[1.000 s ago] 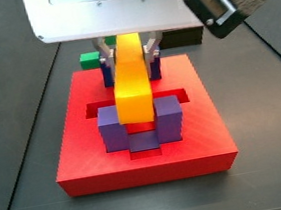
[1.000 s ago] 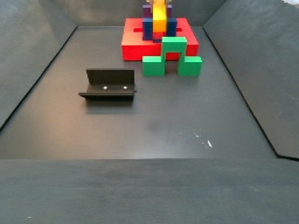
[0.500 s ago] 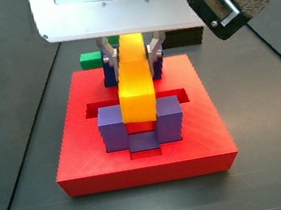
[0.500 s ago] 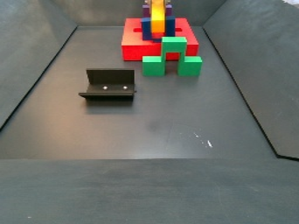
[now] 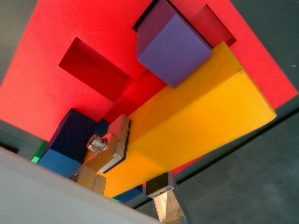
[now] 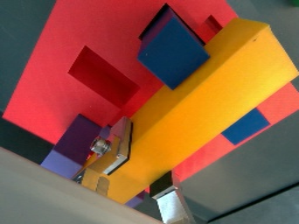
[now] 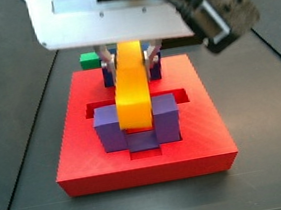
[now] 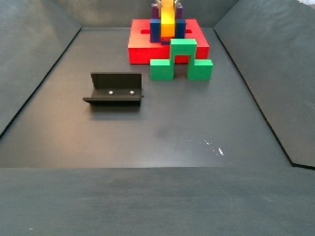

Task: Pick up the yellow object. Move up. Move to above the board. Insert the yellow object.
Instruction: Insert the yellow object.

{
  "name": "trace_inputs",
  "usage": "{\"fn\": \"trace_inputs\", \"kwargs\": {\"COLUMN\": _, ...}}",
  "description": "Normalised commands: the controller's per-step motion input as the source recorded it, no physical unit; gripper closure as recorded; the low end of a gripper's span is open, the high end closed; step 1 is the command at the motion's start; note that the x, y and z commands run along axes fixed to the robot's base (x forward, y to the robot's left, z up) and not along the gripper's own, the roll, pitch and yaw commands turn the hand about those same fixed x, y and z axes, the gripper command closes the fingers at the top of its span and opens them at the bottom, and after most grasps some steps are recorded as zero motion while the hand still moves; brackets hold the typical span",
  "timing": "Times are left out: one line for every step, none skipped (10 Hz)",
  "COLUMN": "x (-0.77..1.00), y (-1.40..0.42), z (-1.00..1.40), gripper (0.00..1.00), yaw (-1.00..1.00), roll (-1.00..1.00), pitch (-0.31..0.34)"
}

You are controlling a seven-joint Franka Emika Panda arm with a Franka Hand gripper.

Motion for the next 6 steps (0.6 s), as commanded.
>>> {"fn": "trace_inputs", "kwargs": {"x": 0.10, "y": -0.14, "z": -0.15, "gripper": 1.00, "yaw": 0.13, "roll": 0.35, "pitch": 0.011}}
{"fn": "trace_inputs", "kwargs": {"x": 0.16, "y": -0.13, "z": -0.14, "gripper": 1.00, "yaw": 0.21, "roll": 0.37, "pitch": 0.019}}
{"fn": "trace_inputs", "kwargs": {"x": 0.14, "y": -0.11, "z": -0.16, "gripper": 1.00, "yaw": 0.21, "roll": 0.37, "pitch": 0.009}}
{"fn": "trace_inputs", "kwargs": {"x": 0.15, "y": -0.11, "z": -0.19, "gripper": 1.00, "yaw": 0.20, "roll": 0.37, "pitch": 0.004}}
{"fn": "trace_inputs", "kwargs": {"x": 0.09, "y": -0.10, "z": -0.22, "gripper": 1.00, "yaw": 0.19, "roll": 0.39, "pitch": 0.000}}
{"fn": "trace_inputs", "kwargs": {"x": 0.06, "y": -0.09, "z": -0.24, "gripper": 1.00, "yaw": 0.18, "roll": 0.38, "pitch": 0.000}}
